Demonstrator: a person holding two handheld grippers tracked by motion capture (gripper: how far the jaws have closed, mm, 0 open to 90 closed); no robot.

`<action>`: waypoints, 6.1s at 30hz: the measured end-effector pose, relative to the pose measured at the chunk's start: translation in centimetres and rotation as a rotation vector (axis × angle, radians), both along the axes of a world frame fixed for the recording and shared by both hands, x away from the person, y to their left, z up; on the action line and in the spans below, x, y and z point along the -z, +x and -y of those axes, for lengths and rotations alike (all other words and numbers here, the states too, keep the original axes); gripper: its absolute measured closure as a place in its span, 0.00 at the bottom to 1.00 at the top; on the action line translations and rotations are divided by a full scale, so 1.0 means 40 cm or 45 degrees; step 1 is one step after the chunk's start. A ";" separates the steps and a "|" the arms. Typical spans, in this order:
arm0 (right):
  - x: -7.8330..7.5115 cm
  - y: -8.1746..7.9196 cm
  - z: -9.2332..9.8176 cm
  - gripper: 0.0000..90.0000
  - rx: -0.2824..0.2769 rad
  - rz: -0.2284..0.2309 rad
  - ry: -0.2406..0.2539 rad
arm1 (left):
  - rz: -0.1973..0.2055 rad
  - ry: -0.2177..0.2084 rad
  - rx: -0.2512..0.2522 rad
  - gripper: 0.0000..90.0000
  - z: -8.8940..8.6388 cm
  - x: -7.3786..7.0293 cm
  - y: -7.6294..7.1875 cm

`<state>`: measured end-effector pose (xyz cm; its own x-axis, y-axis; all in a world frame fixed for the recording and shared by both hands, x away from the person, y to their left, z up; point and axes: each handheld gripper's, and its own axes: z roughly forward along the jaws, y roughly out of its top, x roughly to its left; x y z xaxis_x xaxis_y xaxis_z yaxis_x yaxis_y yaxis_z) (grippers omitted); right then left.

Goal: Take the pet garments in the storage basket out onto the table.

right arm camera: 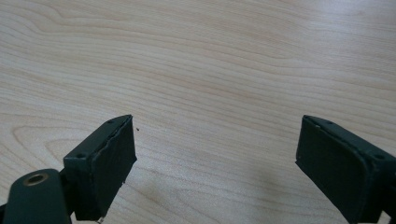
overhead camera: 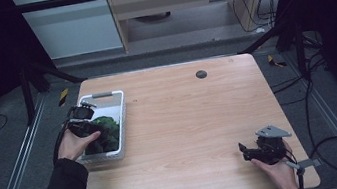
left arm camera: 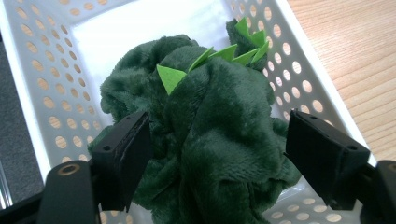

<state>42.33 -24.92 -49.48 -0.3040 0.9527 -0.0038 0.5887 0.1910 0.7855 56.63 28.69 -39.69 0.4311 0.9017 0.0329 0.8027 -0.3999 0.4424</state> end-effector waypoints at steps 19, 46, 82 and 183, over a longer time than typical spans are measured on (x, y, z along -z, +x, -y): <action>0.002 0.001 -0.004 0.13 -0.014 -0.017 -0.001 | -0.110 0.012 -0.015 0.44 -0.005 0.047 0.023; 0.004 0.003 -0.003 0.12 -0.013 -0.020 -0.011 | -0.044 0.018 0.011 0.84 -0.005 -0.001 -0.014; 0.003 0.002 -0.004 0.12 -0.011 -0.019 -0.009 | 0.191 -0.027 0.132 0.85 -0.013 -0.250 -0.124; -0.005 0.002 0.004 0.12 -0.005 0.020 0.008 | 0.033 0.122 1.127 0.84 0.581 -0.161 -0.133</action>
